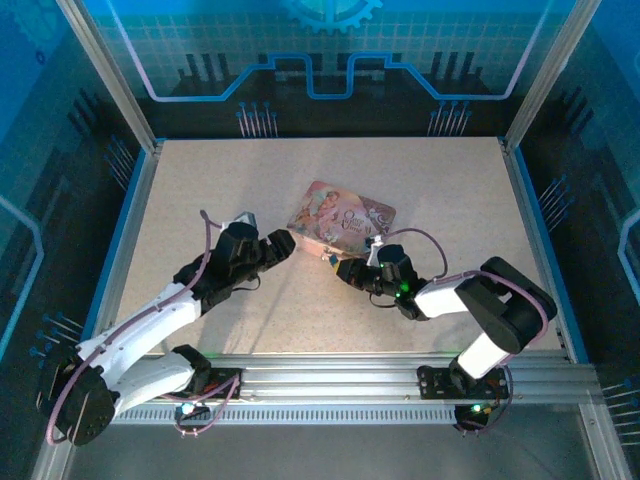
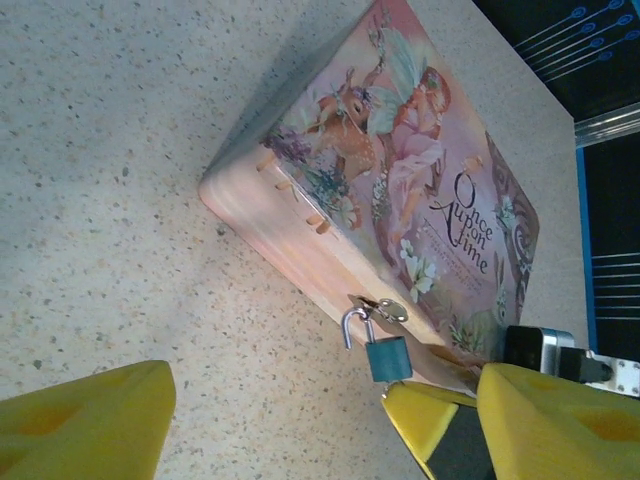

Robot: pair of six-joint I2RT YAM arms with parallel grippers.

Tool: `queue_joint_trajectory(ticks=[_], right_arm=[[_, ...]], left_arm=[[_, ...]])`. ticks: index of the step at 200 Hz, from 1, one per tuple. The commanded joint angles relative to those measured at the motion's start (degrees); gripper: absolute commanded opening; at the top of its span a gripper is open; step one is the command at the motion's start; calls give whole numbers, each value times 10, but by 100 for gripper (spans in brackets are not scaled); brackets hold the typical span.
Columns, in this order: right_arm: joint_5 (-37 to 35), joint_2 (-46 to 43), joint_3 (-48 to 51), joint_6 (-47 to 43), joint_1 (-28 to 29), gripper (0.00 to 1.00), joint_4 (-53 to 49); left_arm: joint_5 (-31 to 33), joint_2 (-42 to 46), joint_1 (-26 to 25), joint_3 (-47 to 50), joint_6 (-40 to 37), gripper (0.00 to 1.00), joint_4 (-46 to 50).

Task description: Unlock a padlock with a key

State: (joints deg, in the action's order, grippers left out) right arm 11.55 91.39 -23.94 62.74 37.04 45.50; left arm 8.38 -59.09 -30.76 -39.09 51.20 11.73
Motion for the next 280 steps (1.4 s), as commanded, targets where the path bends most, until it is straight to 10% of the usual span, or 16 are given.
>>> queue_joint_trajectory(ticks=[1,47,166,280], right_arm=[[-23,-6,24,7,-11,21,-125],[-41,-64,17,-41,-19,31,-201],[6,-240,-4,-183,-133,81,-379],[109,-121,-126,-269,-200,100,-395]], left_arm=[[10,16,17,-13,-28,85,11],[-42,17,65,-11,-46,99,-10],[-221,-212,168,-180,-205,95,-1],[-307,-451,175,-324,-238,75,35]])
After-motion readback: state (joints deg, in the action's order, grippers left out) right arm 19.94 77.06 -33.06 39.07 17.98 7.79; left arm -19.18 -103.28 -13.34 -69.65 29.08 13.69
